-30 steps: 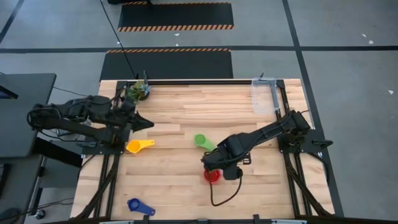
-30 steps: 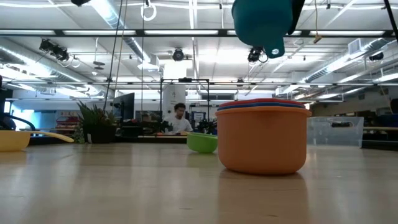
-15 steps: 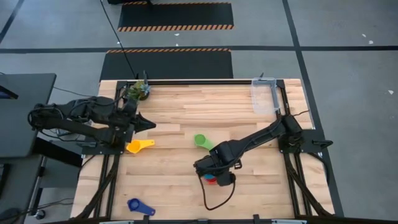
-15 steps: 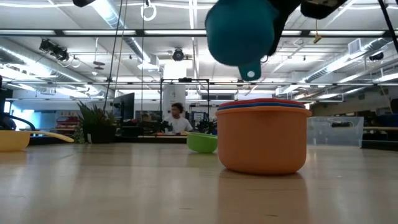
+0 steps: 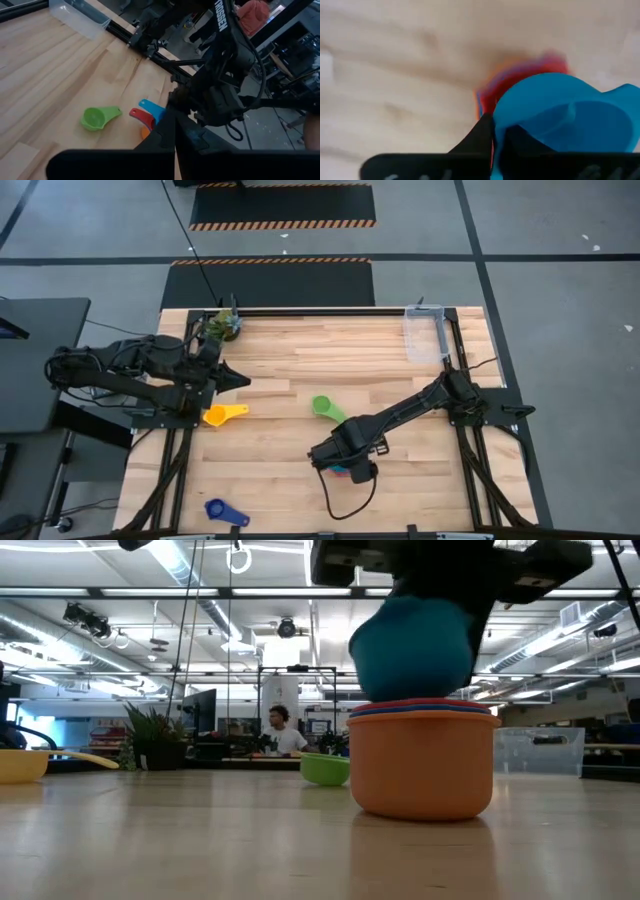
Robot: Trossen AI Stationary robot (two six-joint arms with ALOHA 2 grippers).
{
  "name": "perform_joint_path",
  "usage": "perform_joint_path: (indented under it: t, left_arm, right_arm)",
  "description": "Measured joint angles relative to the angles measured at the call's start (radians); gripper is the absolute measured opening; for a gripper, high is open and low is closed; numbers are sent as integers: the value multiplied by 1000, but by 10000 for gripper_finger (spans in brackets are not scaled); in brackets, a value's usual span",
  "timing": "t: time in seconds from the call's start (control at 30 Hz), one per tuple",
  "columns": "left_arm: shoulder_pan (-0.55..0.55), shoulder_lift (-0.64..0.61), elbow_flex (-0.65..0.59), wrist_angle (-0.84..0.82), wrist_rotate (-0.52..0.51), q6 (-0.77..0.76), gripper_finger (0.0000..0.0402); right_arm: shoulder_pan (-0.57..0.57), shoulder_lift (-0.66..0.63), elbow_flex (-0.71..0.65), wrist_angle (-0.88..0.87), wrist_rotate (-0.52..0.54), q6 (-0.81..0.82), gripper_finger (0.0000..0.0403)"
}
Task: Nest measuring cups in basket
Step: Stack the light blue measuring cup on top of the red measuring cup
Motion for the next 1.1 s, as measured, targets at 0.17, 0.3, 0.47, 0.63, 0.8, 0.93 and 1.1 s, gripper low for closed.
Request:
perform_joint_path:
  t: [0.17,0.3,0.47,0.63,0.8,0.93,1.1]
  left_arm:
    - [0,0,0,1,0,14,4]
    - [0,0,0,2,0,21,4]
    - [0,0,0,2,0,23,4]
    - [0,0,0,2,0,23,4]
    - [0,0,0,2,0,23,4]
    - [0,0,0,2,0,23,4]
    - [0,0,0,1,0,25,4]
  right_arm:
    - [2,0,-9,16,-100,46,51]
    - [-3,0,-9,50,-69,50,55]
    - [-11,0,-9,69,-3,69,55]
    - [-16,0,-9,61,28,56,56]
    - [-17,0,-9,59,27,57,57]
    - [-18,0,-9,59,47,110,57]
    - [-18,-13,-7,60,102,134,57]
